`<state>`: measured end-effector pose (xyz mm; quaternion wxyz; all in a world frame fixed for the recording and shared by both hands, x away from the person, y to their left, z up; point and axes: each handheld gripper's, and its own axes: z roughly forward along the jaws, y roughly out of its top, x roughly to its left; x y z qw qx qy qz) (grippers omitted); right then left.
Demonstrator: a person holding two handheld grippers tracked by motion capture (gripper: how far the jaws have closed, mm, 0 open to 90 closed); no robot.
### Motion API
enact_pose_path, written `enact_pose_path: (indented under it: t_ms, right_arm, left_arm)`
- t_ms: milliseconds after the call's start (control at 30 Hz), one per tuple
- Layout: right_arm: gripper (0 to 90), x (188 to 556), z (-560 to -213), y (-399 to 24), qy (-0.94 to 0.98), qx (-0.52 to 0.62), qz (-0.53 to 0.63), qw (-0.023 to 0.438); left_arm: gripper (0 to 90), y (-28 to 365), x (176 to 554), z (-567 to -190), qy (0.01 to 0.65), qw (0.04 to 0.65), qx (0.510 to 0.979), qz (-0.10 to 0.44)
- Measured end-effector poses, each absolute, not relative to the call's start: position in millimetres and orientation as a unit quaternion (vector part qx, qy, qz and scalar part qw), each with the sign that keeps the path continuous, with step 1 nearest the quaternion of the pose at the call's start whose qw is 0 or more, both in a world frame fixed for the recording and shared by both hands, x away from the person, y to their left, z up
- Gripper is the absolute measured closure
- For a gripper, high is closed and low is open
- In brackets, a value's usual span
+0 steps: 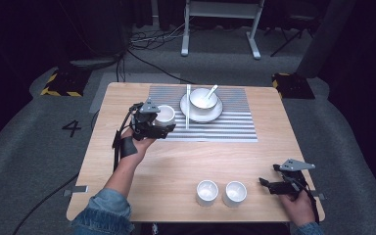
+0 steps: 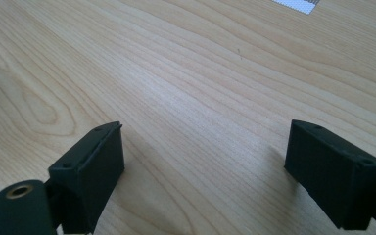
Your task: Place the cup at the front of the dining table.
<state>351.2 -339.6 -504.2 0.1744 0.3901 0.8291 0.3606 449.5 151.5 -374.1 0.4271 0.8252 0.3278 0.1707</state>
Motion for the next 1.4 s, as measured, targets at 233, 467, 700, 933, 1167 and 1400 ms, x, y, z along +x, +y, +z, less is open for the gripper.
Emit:
enact_pose_path:
  t_ms: [233,467,700,933,1167,1400]
  right_arm:
    - [14.6,351.2,-504.1,-339.6,0.829,0.39,0.36,0.174]
    - [14.6,351.2,-504.1,-339.6,0.829,0.39,0.36,0.174]
    - [14.6,351.2,-504.1,-339.6,0.829,0.39,0.36,0.175]
    - [14.6,351.2,-504.1,-339.6,0.829,0.39,0.36,0.174]
    - [14.6,351.2,-504.1,-339.6,0.829,0.39,0.36,0.174]
    - [14.6,351.2,-504.1,-339.6,0.829,0.39,0.36,0.175]
  left_arm:
    - [26.9,145.9,476.8,-376.5,0.335,0.417,0.825,0.183]
    - [27.0,146.0,499.9,-386.0,0.342,0.416,0.82,0.193]
    - [27.0,141.1,516.1,-398.1,0.351,0.408,0.819,0.197]
    - [27.0,132.8,535.9,-417.0,0.36,0.394,0.822,0.196]
    - [26.9,130.6,545.3,-434.8,0.39,0.387,0.816,0.182]
    - [26.9,128.5,551.8,-446.6,0.407,0.392,0.808,0.167]
